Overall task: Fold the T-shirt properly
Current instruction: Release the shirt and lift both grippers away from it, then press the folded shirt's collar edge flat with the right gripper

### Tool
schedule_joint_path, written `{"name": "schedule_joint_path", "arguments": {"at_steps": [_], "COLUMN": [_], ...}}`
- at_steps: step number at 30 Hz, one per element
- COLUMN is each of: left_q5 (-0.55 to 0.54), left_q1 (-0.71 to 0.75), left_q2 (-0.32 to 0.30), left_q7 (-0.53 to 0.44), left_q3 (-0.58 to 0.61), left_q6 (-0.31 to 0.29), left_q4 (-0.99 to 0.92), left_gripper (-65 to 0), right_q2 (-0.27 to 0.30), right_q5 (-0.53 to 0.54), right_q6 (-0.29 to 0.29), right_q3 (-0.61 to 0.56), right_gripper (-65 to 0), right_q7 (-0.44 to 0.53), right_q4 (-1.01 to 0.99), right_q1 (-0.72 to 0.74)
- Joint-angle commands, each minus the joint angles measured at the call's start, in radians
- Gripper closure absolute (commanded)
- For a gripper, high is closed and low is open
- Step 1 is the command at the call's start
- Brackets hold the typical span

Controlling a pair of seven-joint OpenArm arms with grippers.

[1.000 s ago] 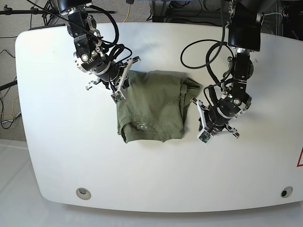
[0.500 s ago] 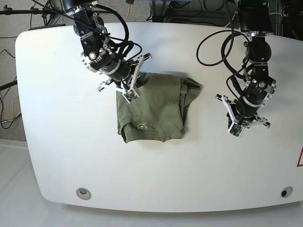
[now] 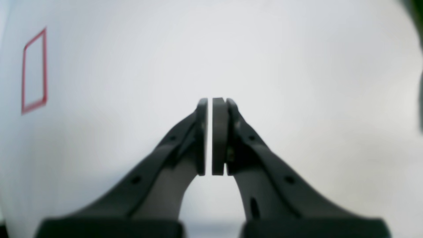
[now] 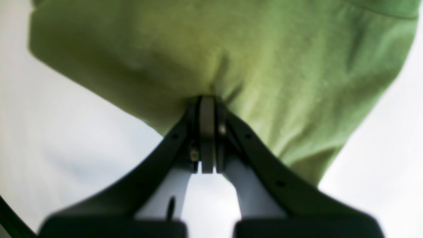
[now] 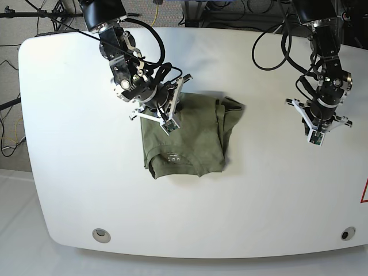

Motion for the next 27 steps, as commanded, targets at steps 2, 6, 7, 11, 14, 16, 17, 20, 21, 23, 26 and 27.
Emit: {"name": "schedule_joint_path", "arguments": {"at_steps": [2,6,7,11,14,16,17,20,21,23,26,27], "left_q5": [-0.004,-0.004,-0.004,-0.001,0.002,0.003,0.003,0.003,0.003,0.003,0.003,0.003], "left_q1": [0.003,0.023,0.028,0.03,0.03,0.03,0.03,0.031,0.031,0.043,0.054,0.056], "left_q2": [-0.012,-0.012,-0.01,0.001,0.018,0.019,0.019,0.018,0.016,0.011,0.011,0.011], "left_q7": [-0.019,-0.019,-0.019,-0.018,-0.018,-0.018,-0.018,-0.018,-0.018,-0.018,-0.018,-0.018], "left_q3": [-0.027,-0.053,-0.065,-0.104,-0.142,-0.163,-0.168,-0.183,-0.185,-0.193,-0.2,-0.202], "left_q6": [-0.012,-0.08,-0.095,-0.132,-0.146,-0.158,-0.162,-0.178,-0.182,-0.187,-0.187,-0.187], "left_q4": [0.016,0.014,0.014,0.014,0.014,0.014,0.014,0.014,0.014,0.014,0.017,0.017], "left_gripper": [0.0,0.0,0.0,0.0,0.0,0.0,0.0,0.0,0.0,0.0,0.0,0.0], "right_q2": [-0.004,-0.007,-0.007,-0.026,-0.032,-0.035,-0.036,-0.067,-0.078,-0.087,-0.092,-0.092], "right_q5": [0.005,0.005,0.005,0.005,0.005,0.005,0.007,0.007,0.007,0.005,0.005,0.005], "right_q6": [0.001,0.001,0.001,0.001,0.001,0.003,0.004,0.007,0.007,0.007,0.003,0.001], "right_q3": [0.003,0.002,0.002,0.002,0.002,0.002,0.002,-0.001,-0.009,-0.024,-0.063,-0.075], "right_gripper": [0.0,0.0,0.0,0.0,0.0,0.0,0.0,0.0,0.0,0.0,0.0,0.0], "right_q7": [0.024,0.024,0.024,0.041,0.055,0.055,0.055,0.057,0.058,0.06,0.07,0.081], "right_q4": [-0.039,-0.08,-0.085,-0.089,-0.093,-0.111,-0.12,-0.166,-0.188,-0.221,-0.254,-0.257], "right_q1": [0.062,0.101,0.108,0.128,0.144,0.157,0.164,0.191,0.2,0.219,0.242,0.245]}}
